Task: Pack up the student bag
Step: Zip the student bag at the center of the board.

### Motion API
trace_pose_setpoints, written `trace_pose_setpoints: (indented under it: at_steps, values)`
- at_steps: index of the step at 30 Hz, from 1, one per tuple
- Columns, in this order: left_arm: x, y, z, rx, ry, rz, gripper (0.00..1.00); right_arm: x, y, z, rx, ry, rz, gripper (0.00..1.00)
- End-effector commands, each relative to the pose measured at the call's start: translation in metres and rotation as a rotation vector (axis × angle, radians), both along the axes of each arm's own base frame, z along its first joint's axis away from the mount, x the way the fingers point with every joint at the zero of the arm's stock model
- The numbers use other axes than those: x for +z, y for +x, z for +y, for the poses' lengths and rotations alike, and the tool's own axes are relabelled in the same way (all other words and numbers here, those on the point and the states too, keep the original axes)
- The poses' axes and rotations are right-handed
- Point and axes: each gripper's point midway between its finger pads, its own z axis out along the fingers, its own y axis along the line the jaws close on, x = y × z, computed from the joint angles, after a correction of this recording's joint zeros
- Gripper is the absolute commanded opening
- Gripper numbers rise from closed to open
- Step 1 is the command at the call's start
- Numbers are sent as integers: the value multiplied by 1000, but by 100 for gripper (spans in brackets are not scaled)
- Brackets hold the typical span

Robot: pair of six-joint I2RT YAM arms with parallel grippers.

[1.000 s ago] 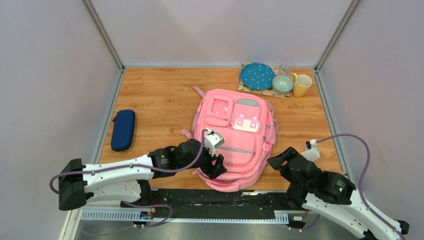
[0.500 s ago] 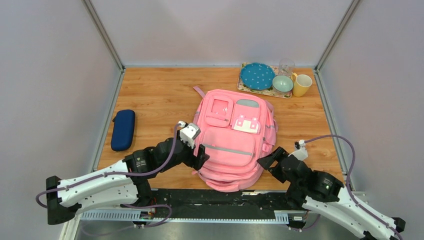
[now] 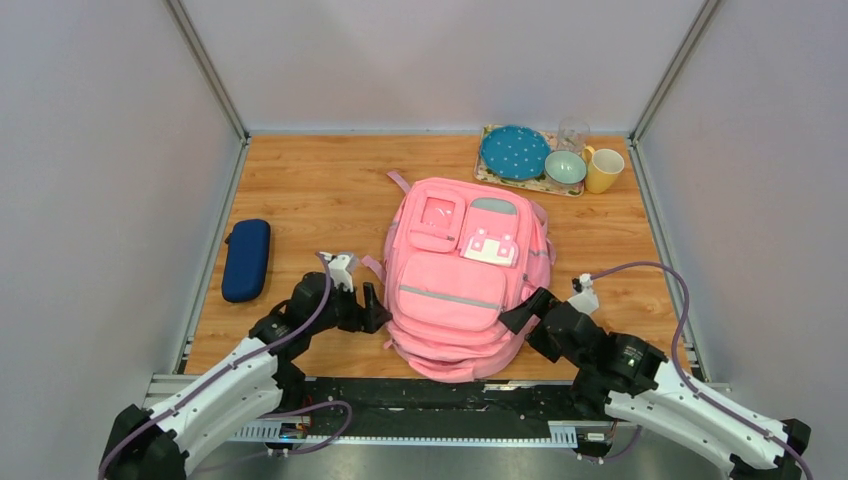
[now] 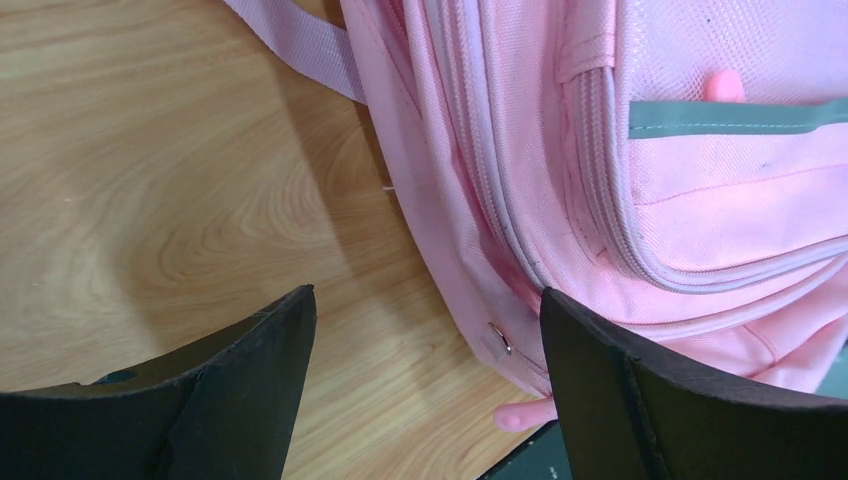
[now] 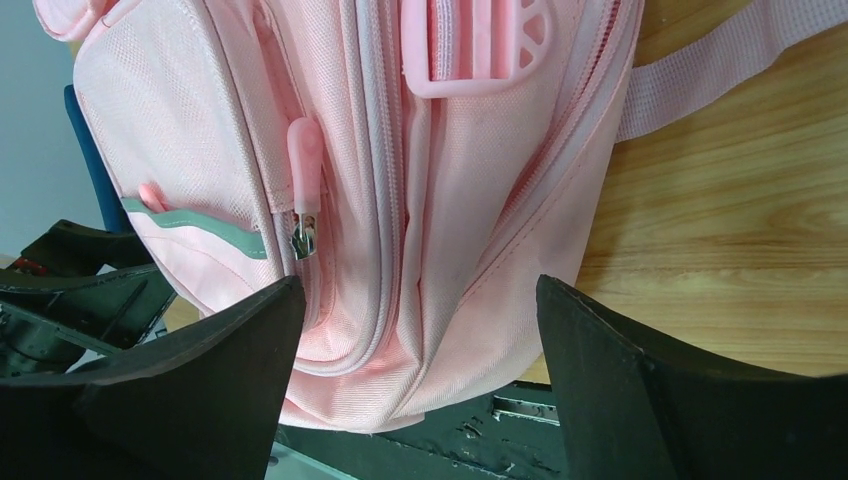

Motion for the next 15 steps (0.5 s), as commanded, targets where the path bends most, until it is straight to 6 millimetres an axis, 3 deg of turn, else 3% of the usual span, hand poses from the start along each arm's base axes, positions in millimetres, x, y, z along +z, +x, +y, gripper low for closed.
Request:
trace_pose_setpoints:
  at_steps: [1,10,14,15]
  values:
    - [37,1,-35,-102,-286,-41,89,12,11,6,-34,64,-56,89]
    - [47,10,-43,-110,-458,-14,89,6,9,0,-60,93,-54,90]
    - [35,10,-42,-100,-439,21,87,2,11,-4,-78,71,-56,92]
    - [32,9,-42,-98,-435,34,81,3,11,-4,-76,65,-54,92]
